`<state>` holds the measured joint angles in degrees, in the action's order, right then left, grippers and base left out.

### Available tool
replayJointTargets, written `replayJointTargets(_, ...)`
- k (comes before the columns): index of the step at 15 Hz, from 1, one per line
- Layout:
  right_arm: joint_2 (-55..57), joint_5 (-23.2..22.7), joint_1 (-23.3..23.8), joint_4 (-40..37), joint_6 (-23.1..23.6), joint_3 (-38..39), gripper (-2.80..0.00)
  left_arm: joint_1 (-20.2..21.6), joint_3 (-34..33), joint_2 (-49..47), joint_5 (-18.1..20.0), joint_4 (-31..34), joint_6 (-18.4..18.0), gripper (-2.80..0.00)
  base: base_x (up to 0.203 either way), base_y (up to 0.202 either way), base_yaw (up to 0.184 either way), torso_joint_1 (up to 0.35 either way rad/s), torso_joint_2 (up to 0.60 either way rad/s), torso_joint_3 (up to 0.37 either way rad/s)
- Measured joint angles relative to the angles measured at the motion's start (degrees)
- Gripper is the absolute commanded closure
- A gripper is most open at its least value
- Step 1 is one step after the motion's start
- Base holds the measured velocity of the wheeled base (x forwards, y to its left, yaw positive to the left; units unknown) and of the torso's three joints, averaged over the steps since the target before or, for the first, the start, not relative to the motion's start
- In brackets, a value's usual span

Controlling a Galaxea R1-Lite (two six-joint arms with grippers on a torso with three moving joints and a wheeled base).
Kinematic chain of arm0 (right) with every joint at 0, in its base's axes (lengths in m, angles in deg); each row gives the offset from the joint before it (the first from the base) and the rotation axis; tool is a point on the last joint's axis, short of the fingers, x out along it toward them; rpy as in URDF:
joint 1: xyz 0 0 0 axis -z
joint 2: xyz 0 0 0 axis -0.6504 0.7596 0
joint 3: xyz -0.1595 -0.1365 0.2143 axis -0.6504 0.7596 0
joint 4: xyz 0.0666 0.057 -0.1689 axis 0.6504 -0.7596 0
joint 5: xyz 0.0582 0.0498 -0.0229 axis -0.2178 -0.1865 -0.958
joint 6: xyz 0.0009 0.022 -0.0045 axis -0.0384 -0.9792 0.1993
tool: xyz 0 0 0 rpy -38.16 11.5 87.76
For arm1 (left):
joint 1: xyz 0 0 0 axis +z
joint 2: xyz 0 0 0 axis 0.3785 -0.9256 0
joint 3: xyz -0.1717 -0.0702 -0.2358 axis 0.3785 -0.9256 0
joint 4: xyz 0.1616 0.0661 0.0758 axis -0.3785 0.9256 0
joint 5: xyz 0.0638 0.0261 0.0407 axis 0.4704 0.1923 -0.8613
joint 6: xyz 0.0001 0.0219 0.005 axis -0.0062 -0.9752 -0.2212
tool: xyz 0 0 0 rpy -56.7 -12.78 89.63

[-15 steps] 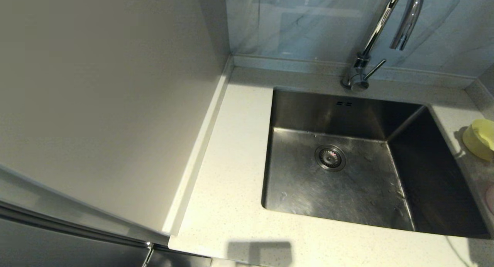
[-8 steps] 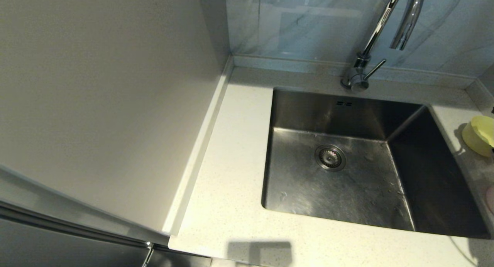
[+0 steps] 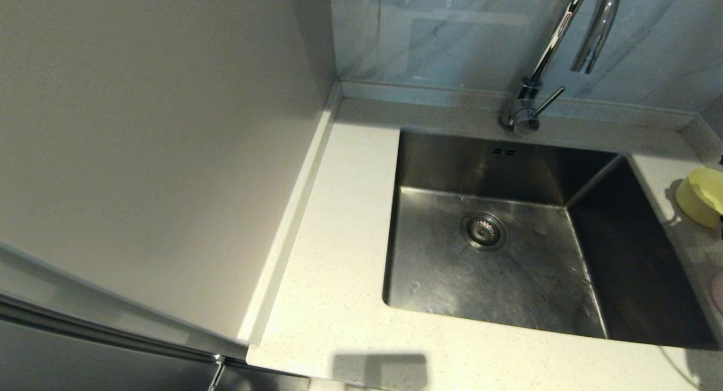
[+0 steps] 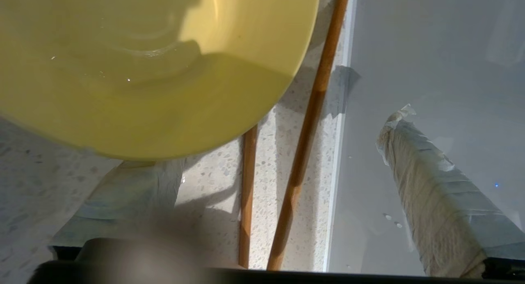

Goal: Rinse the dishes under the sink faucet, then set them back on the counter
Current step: Put the chopsticks into the sink

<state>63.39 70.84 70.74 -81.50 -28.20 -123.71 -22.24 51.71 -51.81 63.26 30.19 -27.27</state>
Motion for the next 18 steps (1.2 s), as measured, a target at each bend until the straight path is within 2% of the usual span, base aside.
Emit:
replayJointTargets(17, -0.9, 0.4, 2.0, -0.3, 1.7, 1.3, -2.80, 0.0, 0.0, 0.0, 0.0, 0.0, 0.0, 0.00, 0.000, 0.000, 0.000, 0.000, 0.00, 0.000)
replayJointTargets(18, -0.9, 0.4, 2.0, -0.3, 1.7, 1.3, 0.00, 0.0, 0.0, 0.0, 0.0, 0.0, 0.0, 0.00, 0.000, 0.000, 0.000, 0.000, 0.00, 0.000)
